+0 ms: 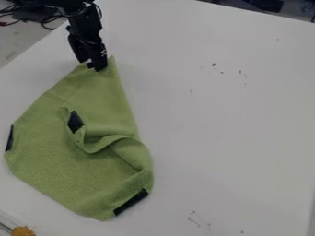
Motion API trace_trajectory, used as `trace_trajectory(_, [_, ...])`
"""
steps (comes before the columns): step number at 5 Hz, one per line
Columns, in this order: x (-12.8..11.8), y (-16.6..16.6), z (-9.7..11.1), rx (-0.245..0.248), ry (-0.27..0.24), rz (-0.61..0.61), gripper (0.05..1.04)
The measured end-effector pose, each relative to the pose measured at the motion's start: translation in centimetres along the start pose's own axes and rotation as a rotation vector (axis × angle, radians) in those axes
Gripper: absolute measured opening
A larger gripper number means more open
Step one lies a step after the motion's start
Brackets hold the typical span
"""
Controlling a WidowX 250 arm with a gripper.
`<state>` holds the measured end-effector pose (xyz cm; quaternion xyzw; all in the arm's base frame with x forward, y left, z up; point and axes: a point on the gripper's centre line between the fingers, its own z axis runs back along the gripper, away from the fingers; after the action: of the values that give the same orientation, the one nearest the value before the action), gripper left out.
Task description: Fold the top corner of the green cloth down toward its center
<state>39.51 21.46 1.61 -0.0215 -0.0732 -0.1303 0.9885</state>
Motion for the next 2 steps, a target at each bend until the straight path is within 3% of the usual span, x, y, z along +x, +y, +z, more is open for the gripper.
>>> trace_trajectory(1, [0.23,0.14,-0.52,-0.014,-0.005,0.001,0.947])
trace_trajectory(2, [0.33,0.57,-0.78,-0.013,-0.012,-0.006,0.661])
